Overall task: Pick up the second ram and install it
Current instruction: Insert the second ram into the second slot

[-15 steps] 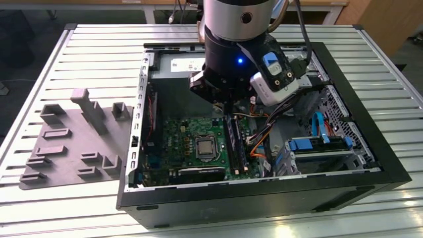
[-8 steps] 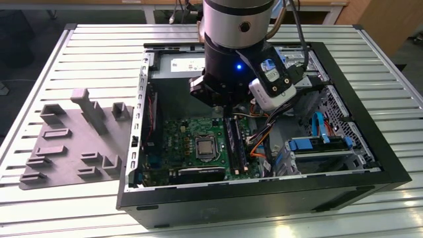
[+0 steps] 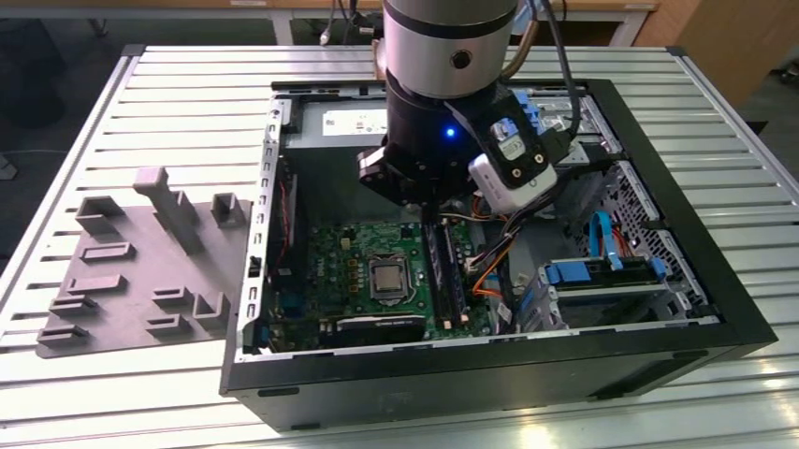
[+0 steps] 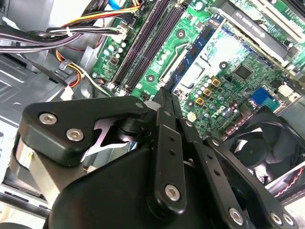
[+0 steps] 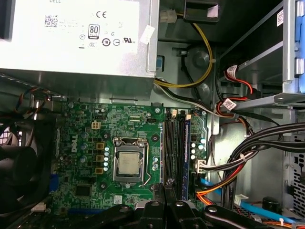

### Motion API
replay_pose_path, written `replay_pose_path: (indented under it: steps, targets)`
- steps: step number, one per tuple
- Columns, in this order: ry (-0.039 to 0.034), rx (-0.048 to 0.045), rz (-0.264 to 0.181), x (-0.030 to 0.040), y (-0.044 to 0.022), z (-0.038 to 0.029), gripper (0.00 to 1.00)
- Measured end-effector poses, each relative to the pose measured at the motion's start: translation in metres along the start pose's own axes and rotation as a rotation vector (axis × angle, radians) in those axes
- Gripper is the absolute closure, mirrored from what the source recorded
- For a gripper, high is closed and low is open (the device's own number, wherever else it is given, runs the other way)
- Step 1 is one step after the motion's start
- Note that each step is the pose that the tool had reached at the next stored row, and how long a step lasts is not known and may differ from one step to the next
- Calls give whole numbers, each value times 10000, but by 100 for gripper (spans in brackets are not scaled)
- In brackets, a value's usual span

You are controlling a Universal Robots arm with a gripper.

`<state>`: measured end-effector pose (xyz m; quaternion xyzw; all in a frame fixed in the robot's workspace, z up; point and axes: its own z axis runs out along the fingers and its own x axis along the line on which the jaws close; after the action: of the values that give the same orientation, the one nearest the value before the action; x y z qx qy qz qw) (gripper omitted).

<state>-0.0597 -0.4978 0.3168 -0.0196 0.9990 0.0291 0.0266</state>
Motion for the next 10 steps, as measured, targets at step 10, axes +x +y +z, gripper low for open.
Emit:
replay_pose_path:
  steps: [10]
  targets:
    - [0, 0, 0, 2, -2, 27, 88]
